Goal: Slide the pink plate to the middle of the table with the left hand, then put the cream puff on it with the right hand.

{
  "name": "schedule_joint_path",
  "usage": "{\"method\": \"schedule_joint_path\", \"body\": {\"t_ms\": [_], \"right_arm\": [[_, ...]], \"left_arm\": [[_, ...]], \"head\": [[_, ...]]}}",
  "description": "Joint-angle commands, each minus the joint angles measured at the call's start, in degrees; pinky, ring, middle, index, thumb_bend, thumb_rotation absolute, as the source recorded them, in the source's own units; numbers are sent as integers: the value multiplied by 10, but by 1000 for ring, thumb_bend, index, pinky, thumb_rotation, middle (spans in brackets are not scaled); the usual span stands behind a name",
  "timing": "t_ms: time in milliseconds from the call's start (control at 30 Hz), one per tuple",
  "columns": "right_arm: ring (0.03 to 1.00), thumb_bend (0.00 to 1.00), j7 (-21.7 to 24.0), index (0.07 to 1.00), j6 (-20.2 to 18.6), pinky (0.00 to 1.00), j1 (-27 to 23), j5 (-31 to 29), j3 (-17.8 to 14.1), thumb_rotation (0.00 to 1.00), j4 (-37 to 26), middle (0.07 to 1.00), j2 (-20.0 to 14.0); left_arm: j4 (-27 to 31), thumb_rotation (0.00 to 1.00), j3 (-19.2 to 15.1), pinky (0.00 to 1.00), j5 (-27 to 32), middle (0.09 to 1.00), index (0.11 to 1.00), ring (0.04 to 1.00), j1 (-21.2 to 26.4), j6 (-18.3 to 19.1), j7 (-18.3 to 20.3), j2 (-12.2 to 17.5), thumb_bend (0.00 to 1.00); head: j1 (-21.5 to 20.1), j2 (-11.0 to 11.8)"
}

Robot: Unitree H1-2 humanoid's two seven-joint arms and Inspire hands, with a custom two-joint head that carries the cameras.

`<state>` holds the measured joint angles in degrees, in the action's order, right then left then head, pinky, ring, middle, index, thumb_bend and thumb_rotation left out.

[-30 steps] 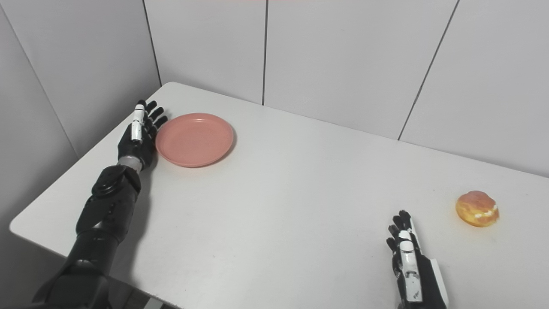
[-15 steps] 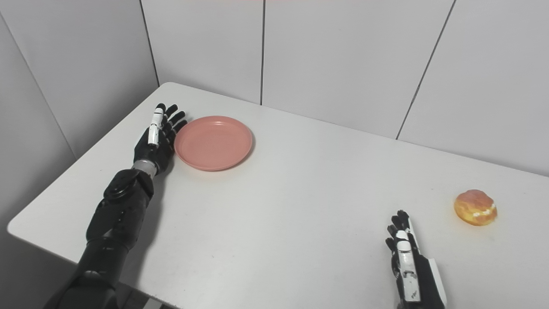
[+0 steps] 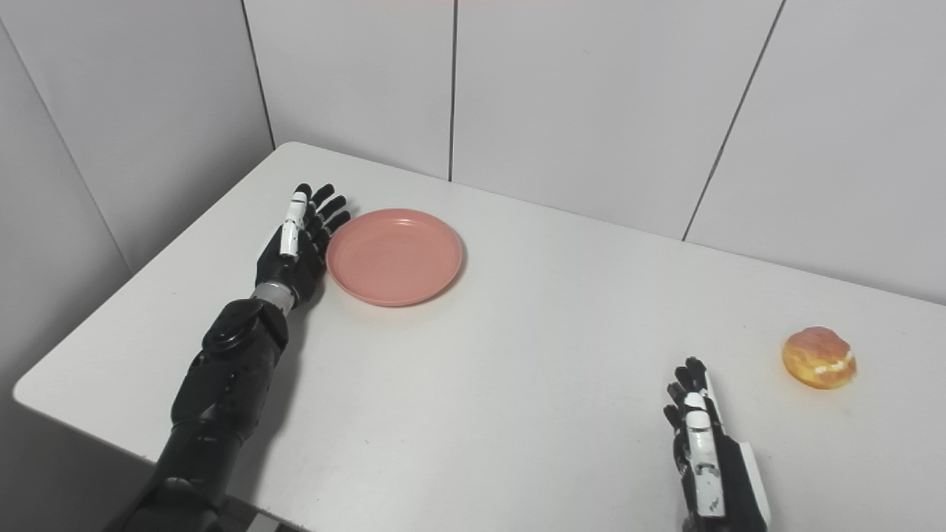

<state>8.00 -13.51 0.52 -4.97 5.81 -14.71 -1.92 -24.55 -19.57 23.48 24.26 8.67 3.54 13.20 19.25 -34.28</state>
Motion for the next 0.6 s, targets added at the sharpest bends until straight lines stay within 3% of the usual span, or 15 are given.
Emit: {"method": "schedule_joint_path", "body": {"t_ms": [0, 100, 567], "right_arm": [[1000, 173, -3, 1000, 5, 1000, -9, 4, 2, 1000, -21, 1000, 4], [1000, 170, -3, 1000, 18, 1000, -10, 8, 3, 1000, -16, 1000, 4], [1000, 176, -4, 1000, 7, 1000, -11, 3, -1, 1000, -21, 1000, 13]], "left_arm": [[3, 1000, 8, 935, 0, 922, 899, 926, 7, 11, 1, -10, 395], [8, 1000, 11, 934, 1, 917, 893, 923, 8, 18, -2, -18, 396], [19, 1000, 41, 926, -3, 923, 901, 922, 7, 27, 8, -43, 409]], "head": [[-1, 0], [-2, -1], [-18, -11]]}}
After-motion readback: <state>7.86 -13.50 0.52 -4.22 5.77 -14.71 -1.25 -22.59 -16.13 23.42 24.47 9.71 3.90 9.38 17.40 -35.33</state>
